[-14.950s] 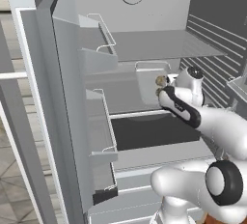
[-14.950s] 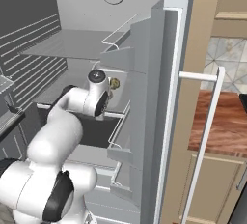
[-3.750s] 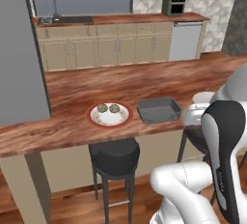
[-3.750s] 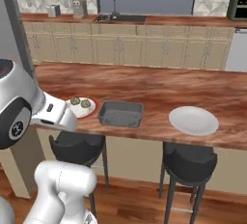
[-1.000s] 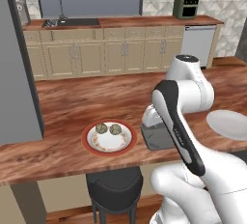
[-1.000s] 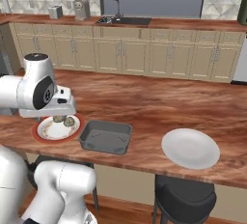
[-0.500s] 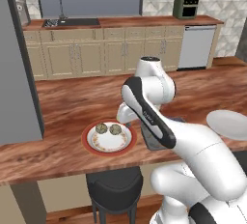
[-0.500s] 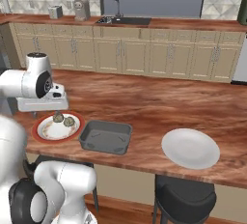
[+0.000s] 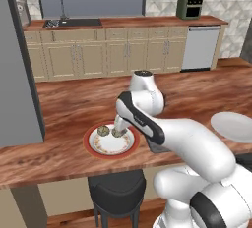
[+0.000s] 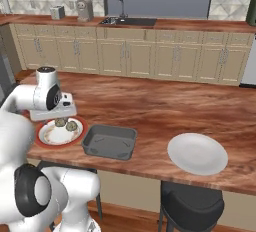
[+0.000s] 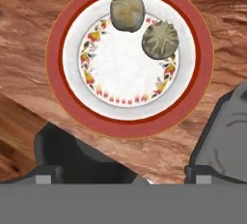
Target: Place two dumplings into each of the tupperware containers and then place the containers in the fridge.
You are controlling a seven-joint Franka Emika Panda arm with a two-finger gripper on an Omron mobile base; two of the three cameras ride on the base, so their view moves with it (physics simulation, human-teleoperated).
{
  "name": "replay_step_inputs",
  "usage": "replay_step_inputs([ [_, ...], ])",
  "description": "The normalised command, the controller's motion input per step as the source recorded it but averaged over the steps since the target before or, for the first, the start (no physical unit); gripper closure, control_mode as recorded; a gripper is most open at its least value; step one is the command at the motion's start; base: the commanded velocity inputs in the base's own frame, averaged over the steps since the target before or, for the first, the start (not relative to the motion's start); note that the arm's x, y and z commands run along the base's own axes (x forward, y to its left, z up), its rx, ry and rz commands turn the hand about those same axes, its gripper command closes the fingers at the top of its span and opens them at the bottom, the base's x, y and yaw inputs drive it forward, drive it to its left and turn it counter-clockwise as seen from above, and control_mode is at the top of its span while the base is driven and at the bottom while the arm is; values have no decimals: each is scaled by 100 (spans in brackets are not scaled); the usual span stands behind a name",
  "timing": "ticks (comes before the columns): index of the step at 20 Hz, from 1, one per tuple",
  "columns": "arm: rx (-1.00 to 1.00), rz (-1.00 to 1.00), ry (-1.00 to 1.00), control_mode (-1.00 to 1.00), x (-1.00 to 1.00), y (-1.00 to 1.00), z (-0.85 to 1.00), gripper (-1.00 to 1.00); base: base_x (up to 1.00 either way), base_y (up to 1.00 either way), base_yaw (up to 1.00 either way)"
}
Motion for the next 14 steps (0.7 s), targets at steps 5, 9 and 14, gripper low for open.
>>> replay_step_inputs([
  [5,0,4,-15,-100,70,0,-49,-100,0,0,0],
  [9,0,2,-5,-100,45,4,-33,-100,0,0,0],
  [14,0,0,0,-100,34,18,-29,-100,0,0,0],
])
